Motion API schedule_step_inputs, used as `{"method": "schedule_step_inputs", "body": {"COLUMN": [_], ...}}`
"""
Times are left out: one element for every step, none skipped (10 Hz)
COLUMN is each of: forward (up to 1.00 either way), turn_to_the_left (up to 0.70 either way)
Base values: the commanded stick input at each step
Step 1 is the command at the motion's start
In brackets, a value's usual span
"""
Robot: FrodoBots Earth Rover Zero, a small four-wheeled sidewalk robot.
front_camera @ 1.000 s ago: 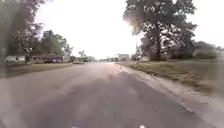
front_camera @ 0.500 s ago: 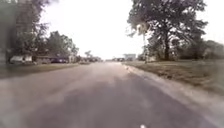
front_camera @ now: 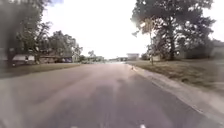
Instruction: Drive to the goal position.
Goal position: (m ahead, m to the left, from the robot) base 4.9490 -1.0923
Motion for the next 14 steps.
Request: {"method": "schedule_step_inputs", "body": {"forward": [1.0,1.0,1.0,1.0,1.0,1.0,1.0,1.0,1.0,1.0,1.0,1.0,1.0,1.0], "turn_to_the_left": [0.0,0.0,0.0,0.0,0.0,0.0,0.0,0.0,0.0,0.0,0.0,0.0,0.0,0.0]}}
